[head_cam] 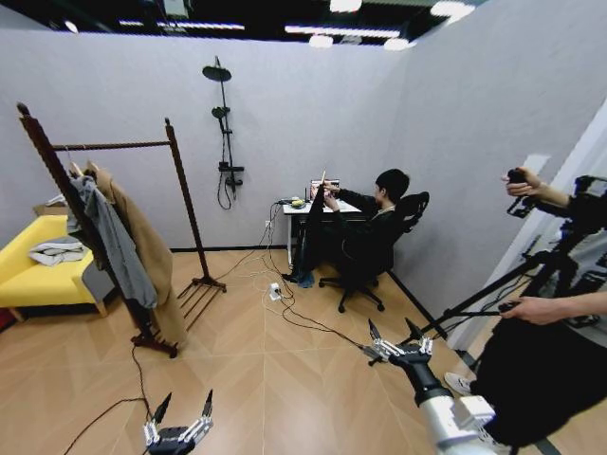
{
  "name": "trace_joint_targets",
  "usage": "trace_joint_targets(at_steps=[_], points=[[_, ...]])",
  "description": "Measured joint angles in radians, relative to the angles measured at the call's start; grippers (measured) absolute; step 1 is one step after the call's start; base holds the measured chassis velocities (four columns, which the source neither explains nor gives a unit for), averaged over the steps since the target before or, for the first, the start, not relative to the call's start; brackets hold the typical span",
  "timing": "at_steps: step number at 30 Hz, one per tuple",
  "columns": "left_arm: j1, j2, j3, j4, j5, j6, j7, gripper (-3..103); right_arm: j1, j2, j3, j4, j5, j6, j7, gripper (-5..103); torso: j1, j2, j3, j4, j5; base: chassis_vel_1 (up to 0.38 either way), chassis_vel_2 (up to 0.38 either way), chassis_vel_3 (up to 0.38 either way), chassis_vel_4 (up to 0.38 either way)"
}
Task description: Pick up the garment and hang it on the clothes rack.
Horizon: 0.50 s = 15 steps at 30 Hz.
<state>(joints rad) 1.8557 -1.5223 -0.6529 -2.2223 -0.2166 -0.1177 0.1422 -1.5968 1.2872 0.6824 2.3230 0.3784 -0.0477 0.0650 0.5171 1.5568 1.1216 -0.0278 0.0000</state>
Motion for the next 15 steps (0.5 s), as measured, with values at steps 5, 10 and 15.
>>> trace_joint_targets(at_steps=[5,10,15], points=[[0.0,0.0,0.0,0.0,0.0,0.0,0.0,100,-0.01,-0.003,0.006,0.002,0.002,0.014,-0.003,100,0.0,0.0,0.0,-0.0004,0.0,-0.153,0.132,0.145,-0.157],[0.0,0.0,0.0,0.0,0.0,0.0,0.0,100,-0.01,-0.006,0.009,0.003,0.009,0.018,-0.004,100,0.0,0.0,0.0,0.0,-0.0001,-0.206,0.226,0.243,-0.231],[0.0,0.0,0.0,0.0,0.0,0.0,0.0,100,-0.001,-0.007,0.006,-0.007,0.011,0.022,-0.004,100,0.0,0.0,0.0,-0.0002,0.0001,-0.268,0.264,0.278,-0.283]])
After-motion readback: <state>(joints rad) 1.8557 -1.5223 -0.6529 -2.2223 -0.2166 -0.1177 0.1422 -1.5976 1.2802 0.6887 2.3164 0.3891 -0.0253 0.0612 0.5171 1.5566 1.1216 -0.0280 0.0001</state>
